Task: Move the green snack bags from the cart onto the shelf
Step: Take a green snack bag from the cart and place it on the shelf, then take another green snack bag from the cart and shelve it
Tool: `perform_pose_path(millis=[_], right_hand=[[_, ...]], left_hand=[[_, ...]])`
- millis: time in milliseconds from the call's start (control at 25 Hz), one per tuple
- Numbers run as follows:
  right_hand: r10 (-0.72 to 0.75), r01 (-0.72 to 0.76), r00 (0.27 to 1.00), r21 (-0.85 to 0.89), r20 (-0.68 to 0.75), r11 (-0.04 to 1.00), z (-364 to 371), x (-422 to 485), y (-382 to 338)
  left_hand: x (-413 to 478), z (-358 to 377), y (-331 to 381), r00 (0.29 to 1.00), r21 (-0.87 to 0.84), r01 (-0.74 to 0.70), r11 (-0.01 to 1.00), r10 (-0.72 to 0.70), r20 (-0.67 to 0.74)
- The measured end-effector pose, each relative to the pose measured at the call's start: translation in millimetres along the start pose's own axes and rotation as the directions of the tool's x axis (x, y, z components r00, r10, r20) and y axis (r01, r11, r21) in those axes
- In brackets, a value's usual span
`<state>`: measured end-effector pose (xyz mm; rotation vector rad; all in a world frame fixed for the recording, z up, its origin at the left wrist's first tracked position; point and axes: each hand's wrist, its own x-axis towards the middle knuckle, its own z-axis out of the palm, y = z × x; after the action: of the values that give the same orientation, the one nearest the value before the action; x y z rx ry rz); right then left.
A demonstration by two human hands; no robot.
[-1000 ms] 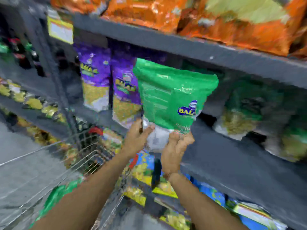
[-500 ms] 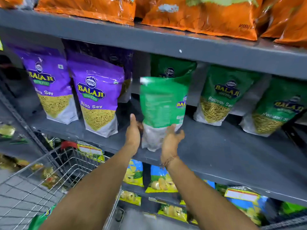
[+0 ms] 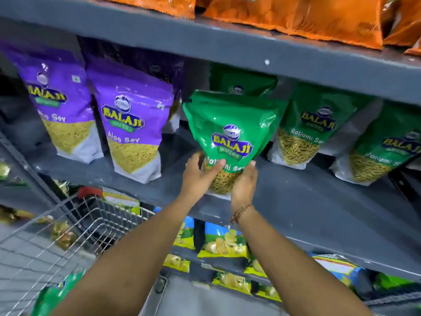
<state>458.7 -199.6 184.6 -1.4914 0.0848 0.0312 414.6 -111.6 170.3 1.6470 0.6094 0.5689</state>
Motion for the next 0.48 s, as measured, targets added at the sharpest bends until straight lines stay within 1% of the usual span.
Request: perform_pose_path(millis=[40,80,120,160,200,240,280,320,360,400,440,480], right_hand=[[0.010,-0.011,0.997,-0.022,-0.080,1.000,1.9,-1.6,4.6],[0.029,-0.043,0.979,-0.063,-0.201,0.997,3.9,-6.5,9.3],[0.024,-0.053,0.958,-0.095,-0.284,0.994,7.5,-23.0,15.7],[-0.039,0.016,0.965,-0.091,-0.260,0.996,12.7,-47.1,23.7],[-0.136,0.129,0.984,-0.067,-0.117,0.989,21.7,-77.9,34.1],[-0.202,0.207,0.974,-0.033,0.106,0.978,31.3,-105.9,44.1],[-0.211,0.243,0.915,-0.051,0.345,0.969,44.0,-128.9,56.4],[-0.162,0.264,0.821,-0.114,0.547,0.958,66.4,-151.6,73.8],[-0.082,0.310,0.714,-0.209,0.695,0.927,94.5,-170.9,94.8],[0.011,0.371,0.608,-0.296,0.794,0.880,122.8,-186.0,117.9],[0.129,0.420,0.524,-0.387,0.842,0.821,146.6,-193.7,141.1],[0.257,0.480,0.456,-0.478,0.852,0.735,172.3,-204.4,174.3]], left_hand=[[-5.1,-2.9,0.4,0.999,-0.013,-0.040,0.999,0.040,0.000],[-10.8,-8.6,2.5,0.998,-0.024,-0.062,0.998,0.062,0.008],[-16.6,-20.2,-3.9,0.997,-0.050,-0.076,0.996,0.075,-0.024],[-24.0,-39.2,-10.7,0.993,-0.081,-0.076,0.994,0.069,-0.092],[-31.4,-65.5,-24.7,0.980,-0.115,-0.060,0.992,0.036,-0.197],[-40.4,-92.8,-39.4,0.948,-0.174,-0.020,0.984,-0.037,-0.316],[-51.8,-120.4,-55.3,0.879,-0.278,0.029,0.960,-0.157,-0.450],[-66.1,-157.4,-83.0,0.743,-0.392,0.119,0.912,-0.343,-0.574],[-83.5,-193.1,-111.8,0.573,-0.475,0.227,0.850,-0.511,-0.640],[-103.9,-221.9,-145.9,0.435,-0.555,0.359,0.750,-0.661,-0.612],[-121.3,-236.3,-171.0,0.326,-0.657,0.460,0.598,-0.802,-0.501],[-142.3,-246.3,-196.0,0.235,-0.731,0.539,0.418,-0.908,-0.346]])
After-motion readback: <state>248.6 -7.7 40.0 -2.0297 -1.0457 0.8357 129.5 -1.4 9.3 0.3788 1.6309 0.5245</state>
